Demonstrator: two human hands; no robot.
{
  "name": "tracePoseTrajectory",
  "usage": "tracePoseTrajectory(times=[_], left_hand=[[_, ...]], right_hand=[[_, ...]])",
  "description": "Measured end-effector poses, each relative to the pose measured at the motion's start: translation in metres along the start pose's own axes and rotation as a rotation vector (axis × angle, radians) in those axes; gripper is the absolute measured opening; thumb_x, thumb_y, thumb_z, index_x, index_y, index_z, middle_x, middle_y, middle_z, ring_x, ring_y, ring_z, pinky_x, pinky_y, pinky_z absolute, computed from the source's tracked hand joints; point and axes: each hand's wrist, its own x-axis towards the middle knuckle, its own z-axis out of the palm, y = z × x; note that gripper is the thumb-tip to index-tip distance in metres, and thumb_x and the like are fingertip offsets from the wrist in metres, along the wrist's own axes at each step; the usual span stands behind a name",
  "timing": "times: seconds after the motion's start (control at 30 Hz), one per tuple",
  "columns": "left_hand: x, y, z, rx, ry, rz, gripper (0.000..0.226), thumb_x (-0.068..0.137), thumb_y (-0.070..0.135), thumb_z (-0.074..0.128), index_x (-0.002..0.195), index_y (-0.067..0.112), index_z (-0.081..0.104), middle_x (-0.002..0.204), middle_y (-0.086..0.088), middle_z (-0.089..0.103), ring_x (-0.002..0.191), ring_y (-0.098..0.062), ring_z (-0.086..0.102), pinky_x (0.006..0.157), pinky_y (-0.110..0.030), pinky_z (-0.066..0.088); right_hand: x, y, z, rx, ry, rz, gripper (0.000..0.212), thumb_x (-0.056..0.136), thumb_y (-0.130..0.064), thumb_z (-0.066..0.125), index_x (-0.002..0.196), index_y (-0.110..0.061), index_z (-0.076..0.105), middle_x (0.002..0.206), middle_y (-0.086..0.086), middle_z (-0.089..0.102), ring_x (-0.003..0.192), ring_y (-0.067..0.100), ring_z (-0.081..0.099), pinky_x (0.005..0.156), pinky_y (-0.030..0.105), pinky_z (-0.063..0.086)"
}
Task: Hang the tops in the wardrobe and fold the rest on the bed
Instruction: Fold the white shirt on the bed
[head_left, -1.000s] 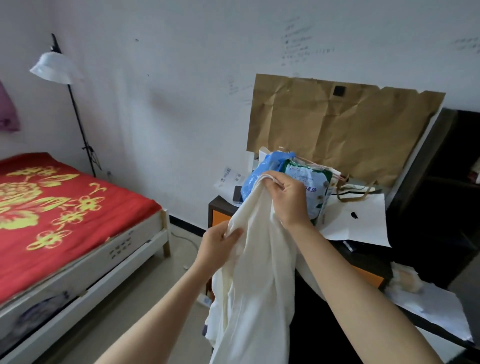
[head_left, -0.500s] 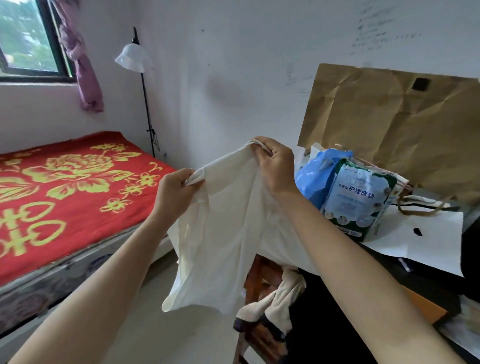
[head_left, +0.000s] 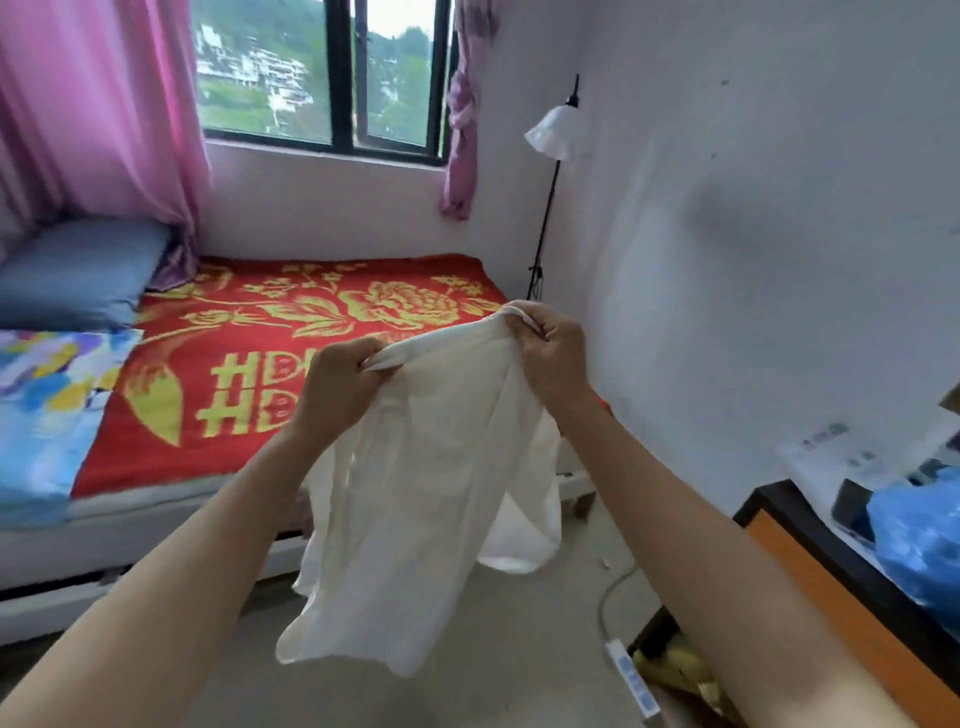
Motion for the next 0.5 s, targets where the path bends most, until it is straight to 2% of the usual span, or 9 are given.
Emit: tracePoseTrajectory(times=[0.1, 0.17, 0.23, 0.3, 0.4, 0.5], left_hand=[[0.042, -0.053, -0.037, 0.051, 0.047, -0.014, 0.008, 0.083, 0.002, 0.064, 0.085, -0.001, 0.071, 0.071, -0.006, 0.061, 0.069, -0.018, 0.051, 0.056, -0.011, 0.033], [0.067, -0.080, -0.059, 0.062, 0.056, -0.023, 0.013, 0.081, 0.011, 0.064, 0.084, 0.000, 0.072, 0.073, -0.004, 0.062, 0.068, -0.017, 0.052, 0.057, -0.010, 0.033], [0.092, -0.106, -0.081, 0.072, 0.054, -0.020, 0.028, 0.073, 0.021, 0.057, 0.085, 0.001, 0.072, 0.071, -0.001, 0.061, 0.063, -0.010, 0.051, 0.057, -0.008, 0.035], [0.115, -0.129, -0.098, 0.094, 0.055, -0.025, 0.033, 0.070, 0.022, 0.052, 0.086, 0.001, 0.072, 0.070, 0.001, 0.060, 0.061, -0.002, 0.049, 0.057, -0.006, 0.036], [0.144, -0.162, -0.113, 0.137, 0.061, -0.028, 0.035, 0.070, 0.025, 0.052, 0.086, 0.001, 0.073, 0.073, 0.000, 0.063, 0.062, -0.011, 0.052, 0.057, -0.006, 0.036], [0.163, -0.194, -0.117, 0.123, 0.048, -0.036, 0.048, 0.067, 0.043, 0.049, 0.083, 0.005, 0.073, 0.073, 0.002, 0.065, 0.065, -0.012, 0.055, 0.057, -0.007, 0.036]], right_hand=[[0.039, 0.010, 0.074, 0.026, -0.077, -0.013, 0.015, 0.089, -0.004, 0.057, 0.090, -0.005, 0.071, 0.080, -0.005, 0.063, 0.078, 0.010, 0.056, 0.072, 0.013, 0.041], [0.063, 0.012, 0.116, 0.026, -0.092, -0.030, 0.016, 0.090, -0.004, 0.056, 0.090, -0.004, 0.072, 0.081, -0.004, 0.064, 0.078, 0.010, 0.056, 0.070, 0.009, 0.040], [0.085, 0.013, 0.157, 0.022, -0.100, -0.061, 0.016, 0.089, -0.003, 0.056, 0.090, -0.002, 0.072, 0.081, -0.003, 0.064, 0.077, 0.011, 0.056, 0.069, 0.006, 0.039], [0.104, 0.015, 0.191, 0.029, -0.097, -0.064, 0.016, 0.089, -0.002, 0.056, 0.093, -0.002, 0.072, 0.084, -0.003, 0.064, 0.079, 0.011, 0.056, 0.069, 0.004, 0.038], [0.127, 0.023, 0.234, 0.023, -0.113, -0.048, 0.017, 0.089, -0.003, 0.056, 0.098, -0.001, 0.071, 0.088, -0.004, 0.064, 0.081, 0.010, 0.056, 0.069, 0.000, 0.035], [0.143, 0.039, 0.264, -0.002, -0.152, -0.033, 0.016, 0.090, -0.004, 0.056, 0.096, -0.002, 0.071, 0.083, -0.003, 0.063, 0.074, 0.005, 0.054, 0.065, 0.001, 0.035]])
